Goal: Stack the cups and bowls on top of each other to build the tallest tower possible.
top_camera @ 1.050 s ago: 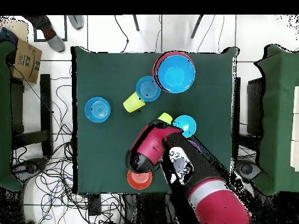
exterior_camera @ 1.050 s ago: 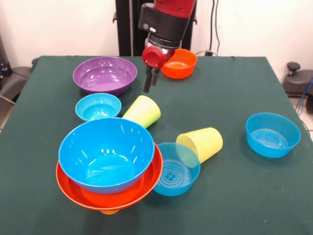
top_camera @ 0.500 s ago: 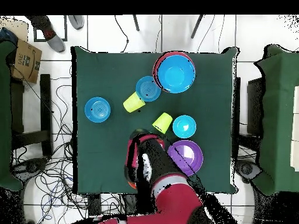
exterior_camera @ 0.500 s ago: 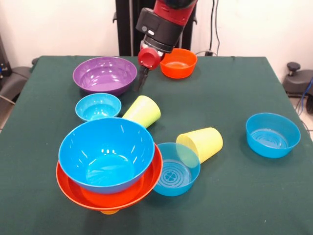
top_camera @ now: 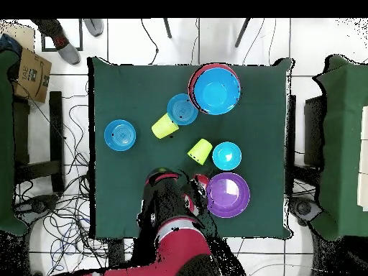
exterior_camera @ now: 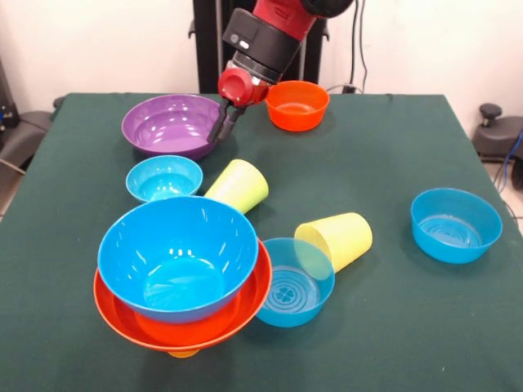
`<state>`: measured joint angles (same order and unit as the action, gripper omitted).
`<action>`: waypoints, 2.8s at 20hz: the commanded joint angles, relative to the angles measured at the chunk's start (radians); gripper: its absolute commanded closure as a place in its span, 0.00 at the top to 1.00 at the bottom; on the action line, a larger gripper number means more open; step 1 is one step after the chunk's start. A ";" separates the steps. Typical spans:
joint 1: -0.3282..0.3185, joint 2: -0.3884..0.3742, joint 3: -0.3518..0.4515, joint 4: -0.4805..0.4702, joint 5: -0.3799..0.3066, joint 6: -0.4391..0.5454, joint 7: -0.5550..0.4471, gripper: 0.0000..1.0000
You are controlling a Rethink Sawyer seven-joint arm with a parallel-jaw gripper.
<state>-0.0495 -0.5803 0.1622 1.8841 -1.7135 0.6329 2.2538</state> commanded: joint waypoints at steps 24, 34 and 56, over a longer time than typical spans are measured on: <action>-0.210 -0.066 0.161 -0.026 0.275 -0.328 -0.111 1.00; -0.119 -0.031 0.123 -0.065 0.250 -0.368 0.034 1.00; 0.059 0.138 0.074 -0.173 -0.313 -0.135 0.577 1.00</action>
<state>0.0116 -0.5274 0.1676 1.7851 -1.8585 0.3488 2.5015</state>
